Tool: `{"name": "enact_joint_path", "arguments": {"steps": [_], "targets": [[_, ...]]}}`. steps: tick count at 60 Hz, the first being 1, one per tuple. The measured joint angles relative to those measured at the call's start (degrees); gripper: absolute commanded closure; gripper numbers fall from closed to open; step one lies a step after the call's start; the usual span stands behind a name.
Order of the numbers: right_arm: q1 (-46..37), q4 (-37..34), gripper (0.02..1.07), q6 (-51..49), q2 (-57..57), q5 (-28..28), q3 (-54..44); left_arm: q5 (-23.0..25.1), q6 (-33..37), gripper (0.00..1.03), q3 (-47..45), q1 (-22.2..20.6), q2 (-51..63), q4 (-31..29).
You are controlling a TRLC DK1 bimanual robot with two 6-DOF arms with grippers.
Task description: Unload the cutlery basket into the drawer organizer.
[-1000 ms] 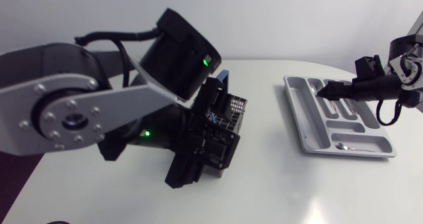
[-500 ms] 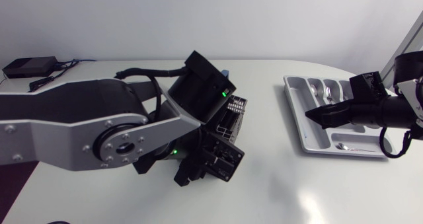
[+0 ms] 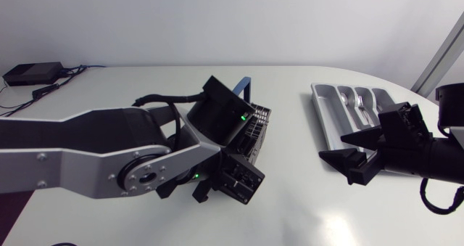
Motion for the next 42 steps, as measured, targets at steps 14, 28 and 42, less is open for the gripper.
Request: {"name": "enact_joint_path", "arguments": {"steps": [14,28,42], "targets": [[0.42,-0.42,0.08,0.0,-0.66,0.02,-0.02,-0.61,0.44,0.8,-1.05,0.66,0.44,1.25],[0.81,-1.01,0.08,0.0,-1.33,-0.15,-0.02,-0.85,0.85,0.94,-1.36,0.7,0.46,3.1],[0.81,-1.07,0.08,-0.02,-1.79,-0.15,-0.02,-1.66,1.49,0.96,-1.36,0.7,0.42,3.54]]}}
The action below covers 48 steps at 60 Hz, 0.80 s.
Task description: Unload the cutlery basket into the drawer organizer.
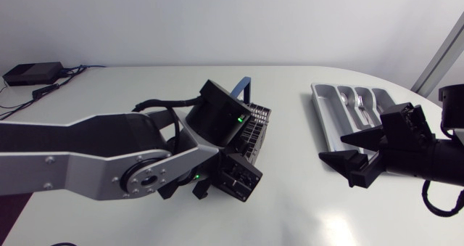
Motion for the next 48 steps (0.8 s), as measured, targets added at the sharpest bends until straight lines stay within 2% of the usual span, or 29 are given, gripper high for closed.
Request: {"name": "enact_joint_path", "arguments": {"steps": [48], "targets": [[7.74,-1.75,0.08,-0.02,-9.09,5.31,0.0,-5.22,-0.28,0.96,1.46,-1.2,-12.44,-3.43]]}}
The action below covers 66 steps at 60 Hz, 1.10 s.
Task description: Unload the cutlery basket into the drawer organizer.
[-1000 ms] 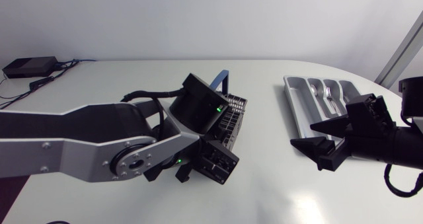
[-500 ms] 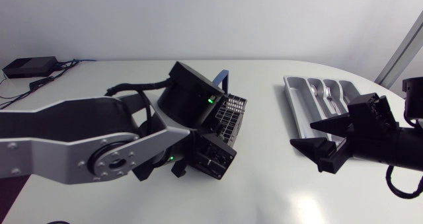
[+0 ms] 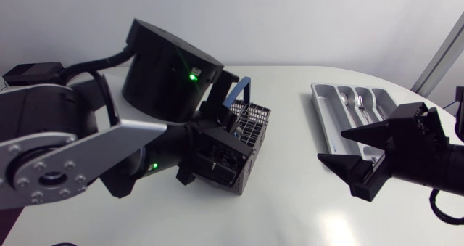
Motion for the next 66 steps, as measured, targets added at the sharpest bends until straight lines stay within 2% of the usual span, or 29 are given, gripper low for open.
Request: {"name": "enact_joint_path", "arguments": {"steps": [8,22,32,37,45,53,56,66], "targets": [[2.99,-0.17,0.08,-0.55,-3.76,2.23,0.0,-0.39,-2.93,0.96,1.7,0.0,-0.37,-0.68],[11.26,0.33,0.08,-1.49,-8.74,11.58,-0.02,-0.83,-11.63,0.96,6.62,0.02,-0.2,-1.31],[17.05,1.84,0.09,-2.47,-10.56,18.16,-0.92,-0.59,-20.13,0.96,11.78,0.0,2.05,-7.28],[20.26,3.19,0.12,-3.06,-11.19,21.57,-1.57,1.53,-26.62,0.96,16.2,0.0,4.15,-12.17],[26.25,5.81,0.14,-4.17,-11.26,28.2,-3.06,4.07,-36.52,0.96,22.51,0.0,7.39,-15.98],[32.44,8.81,0.19,-5.16,-11.02,34.77,-4.74,9.44,-46.21,0.96,29.31,0.0,11.08,-21.97],[33.73,10.03,0.2,-5.6,-10.54,36.2,-4.9,11.04,-48.83,0.96,31.08,0.0,12.2,-23.63],[34.64,14.86,0.31,-6.54,-8.31,38.23,-4.9,15.67,-57.57,0.96,36.26,0.0,16.28,-29.0]]}}
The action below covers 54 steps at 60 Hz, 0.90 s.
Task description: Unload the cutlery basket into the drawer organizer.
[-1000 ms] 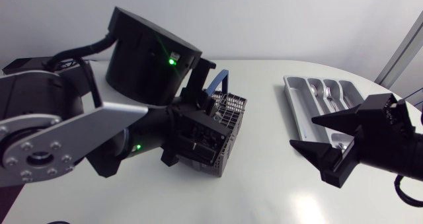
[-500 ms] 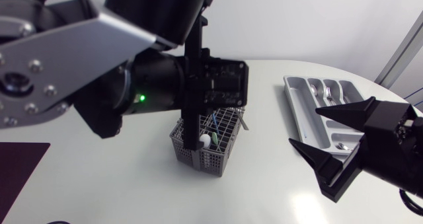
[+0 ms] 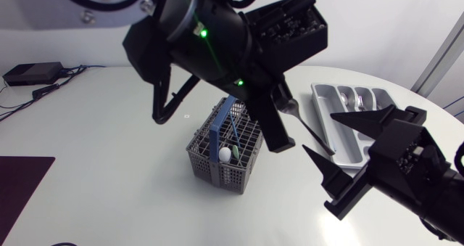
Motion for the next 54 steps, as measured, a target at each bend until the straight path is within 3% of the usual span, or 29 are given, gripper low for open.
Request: {"name": "enact_joint_path", "arguments": {"steps": [15,26,54], "targets": [[1.51,4.94,0.61,-2.45,2.89,3.06,-0.87,4.31,-7.3,0.97,4.07,0.44,4.26,-5.18],[2.34,6.36,0.8,-3.82,3.61,4.44,-1.77,4.85,-9.86,0.97,6.86,1.16,5.95,-6.8],[3.76,6.73,0.96,-5.25,3.65,6.71,-2.97,6.32,-13.0,0.98,9.75,2.29,9.01,-9.07]]}}
